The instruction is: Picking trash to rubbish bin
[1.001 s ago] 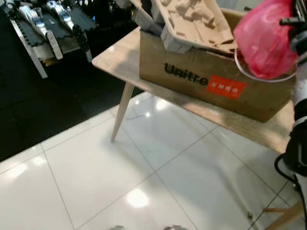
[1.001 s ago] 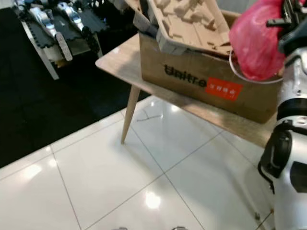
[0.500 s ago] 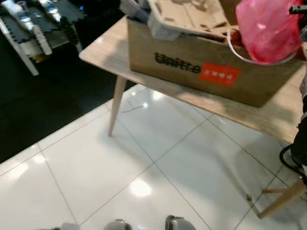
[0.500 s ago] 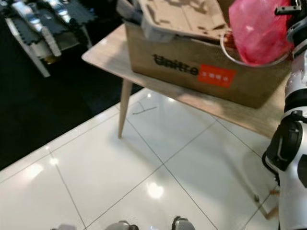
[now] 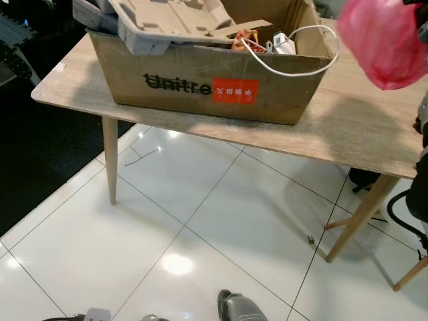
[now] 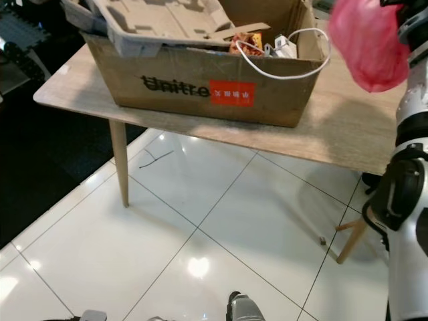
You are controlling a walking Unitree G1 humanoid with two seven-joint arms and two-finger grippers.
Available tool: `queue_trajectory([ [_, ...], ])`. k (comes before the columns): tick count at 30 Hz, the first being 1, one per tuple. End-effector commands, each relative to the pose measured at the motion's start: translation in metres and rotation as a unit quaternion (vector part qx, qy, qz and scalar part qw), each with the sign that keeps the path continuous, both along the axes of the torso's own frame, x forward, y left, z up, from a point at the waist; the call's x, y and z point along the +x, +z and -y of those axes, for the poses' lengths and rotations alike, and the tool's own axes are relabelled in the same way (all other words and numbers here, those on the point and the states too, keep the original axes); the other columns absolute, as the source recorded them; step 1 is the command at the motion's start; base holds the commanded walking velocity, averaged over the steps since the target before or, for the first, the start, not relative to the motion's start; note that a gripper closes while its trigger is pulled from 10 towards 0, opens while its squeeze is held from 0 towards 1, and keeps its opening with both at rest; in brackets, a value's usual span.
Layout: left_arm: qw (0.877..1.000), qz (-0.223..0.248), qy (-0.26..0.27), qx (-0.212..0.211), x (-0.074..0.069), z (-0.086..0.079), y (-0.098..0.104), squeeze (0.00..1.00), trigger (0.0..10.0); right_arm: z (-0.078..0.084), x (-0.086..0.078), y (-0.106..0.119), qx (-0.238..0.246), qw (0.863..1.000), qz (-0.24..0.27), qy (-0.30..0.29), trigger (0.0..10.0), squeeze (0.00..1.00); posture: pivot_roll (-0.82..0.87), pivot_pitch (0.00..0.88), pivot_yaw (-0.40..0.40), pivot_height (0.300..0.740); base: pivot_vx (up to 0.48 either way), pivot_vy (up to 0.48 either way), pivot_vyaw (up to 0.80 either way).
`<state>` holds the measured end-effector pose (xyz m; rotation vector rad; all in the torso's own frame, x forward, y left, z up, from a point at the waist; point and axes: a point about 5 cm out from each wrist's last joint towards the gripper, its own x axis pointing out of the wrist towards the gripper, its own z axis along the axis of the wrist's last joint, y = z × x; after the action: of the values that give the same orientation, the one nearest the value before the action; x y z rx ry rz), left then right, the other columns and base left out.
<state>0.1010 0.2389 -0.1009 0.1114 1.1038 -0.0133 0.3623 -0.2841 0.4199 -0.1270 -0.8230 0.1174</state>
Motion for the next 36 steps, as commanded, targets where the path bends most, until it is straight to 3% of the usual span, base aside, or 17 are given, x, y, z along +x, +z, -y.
queue_trajectory([
  [1, 1.000, -0.018, 0.015, -0.006, -0.013, 0.002, -0.004, 0.00, 10.0, -0.004, -0.004, 0.010, 0.004, 0.999, 0.027, 0.034, 10.0, 0.00, 0.09, 0.250, -0.011, 0.740, 0.000, 0.000, 0.00],
  [5, 1.000, -0.005, 0.016, -0.010, -0.003, 0.004, -0.002, 0.00, 10.0, -0.020, -0.010, 0.023, -0.005, 0.989, 0.076, 0.128, 10.0, 0.00, 0.09, 0.227, -0.017, 0.740, 0.000, 0.000, 0.00],
  [9, 1.000, 0.000, 0.007, -0.013, 0.002, 0.008, -0.002, 0.00, 10.0, -0.029, -0.014, 0.033, -0.016, 0.980, 0.104, 0.170, 10.0, 0.00, 0.08, 0.216, -0.021, 0.740, 0.193, 0.000, 0.00],
  [15, 1.000, 0.004, 0.005, -0.015, 0.006, 0.008, -0.001, 0.00, 10.0, -0.040, -0.015, 0.035, -0.036, 0.974, 0.116, 0.189, 10.0, 0.00, 0.07, 0.206, -0.019, 0.740, 0.275, 0.000, 0.00],
  [36, 1.000, -0.007, 0.019, -0.015, 0.003, 0.012, -0.003, 0.00, 10.0, -0.045, -0.008, 0.019, -0.039, 0.973, 0.097, 0.204, 10.0, 0.00, 0.09, 0.198, -0.020, 0.740, 0.236, 0.000, 0.00],
])
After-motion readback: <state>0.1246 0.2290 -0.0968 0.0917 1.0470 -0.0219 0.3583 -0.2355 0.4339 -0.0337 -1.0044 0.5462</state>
